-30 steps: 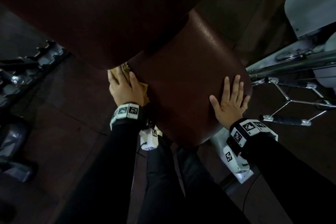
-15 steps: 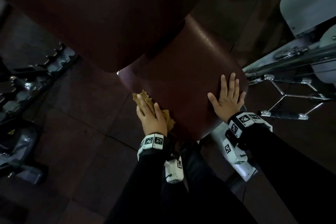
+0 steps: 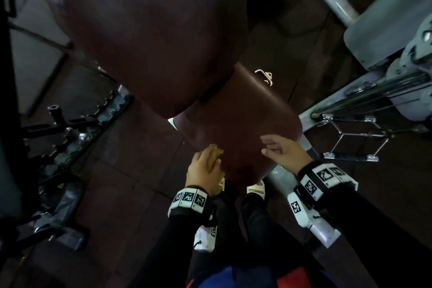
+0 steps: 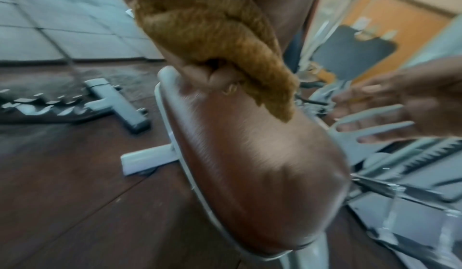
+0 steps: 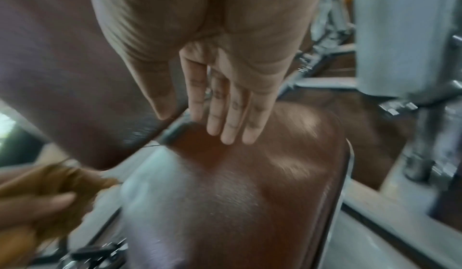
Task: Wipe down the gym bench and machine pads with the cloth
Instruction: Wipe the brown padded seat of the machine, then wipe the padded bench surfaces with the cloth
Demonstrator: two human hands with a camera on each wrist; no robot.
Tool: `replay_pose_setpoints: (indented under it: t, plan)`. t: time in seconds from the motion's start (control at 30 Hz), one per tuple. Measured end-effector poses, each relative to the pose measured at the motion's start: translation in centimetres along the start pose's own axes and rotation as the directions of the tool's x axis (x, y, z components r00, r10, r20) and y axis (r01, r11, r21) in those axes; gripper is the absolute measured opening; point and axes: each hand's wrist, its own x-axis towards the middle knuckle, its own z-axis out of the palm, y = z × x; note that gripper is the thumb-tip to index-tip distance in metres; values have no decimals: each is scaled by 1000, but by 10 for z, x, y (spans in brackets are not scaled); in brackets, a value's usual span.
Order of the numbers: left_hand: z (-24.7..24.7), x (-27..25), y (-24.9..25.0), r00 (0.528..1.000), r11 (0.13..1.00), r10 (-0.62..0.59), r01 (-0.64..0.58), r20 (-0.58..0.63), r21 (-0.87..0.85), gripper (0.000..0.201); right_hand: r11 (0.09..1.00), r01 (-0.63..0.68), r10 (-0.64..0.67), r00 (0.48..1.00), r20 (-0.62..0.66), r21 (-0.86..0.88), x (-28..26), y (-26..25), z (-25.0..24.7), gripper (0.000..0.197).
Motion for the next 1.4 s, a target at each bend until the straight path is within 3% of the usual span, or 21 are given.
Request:
replay_pose_setpoints:
  t: [0.13, 0.5, 0.97, 1.2, 1.4]
  plan:
    - [-18, -18, 28, 997, 996, 71, -72, 16, 57, 38, 995, 91, -90, 995, 31, -37, -38, -25, -8, 41]
    - [-43, -52, 98, 985, 982, 134, -147, 113, 117, 37, 982, 178, -180, 983, -27, -55, -98, -62, -47, 45]
    - [-53, -73, 144, 979, 974, 201, -204, 37, 98, 40, 948, 263, -271, 962, -21, -181, -129, -83, -93, 33]
    - [-51, -84, 136, 986, 986, 158, -154, -49, 65, 37, 929, 305, -295, 952, 77, -209, -118, -85, -95, 33]
    - [-58, -98, 116, 996, 999, 8, -3, -91, 54, 42, 884, 394, -354, 916, 191, -252, -97, -100, -83, 37]
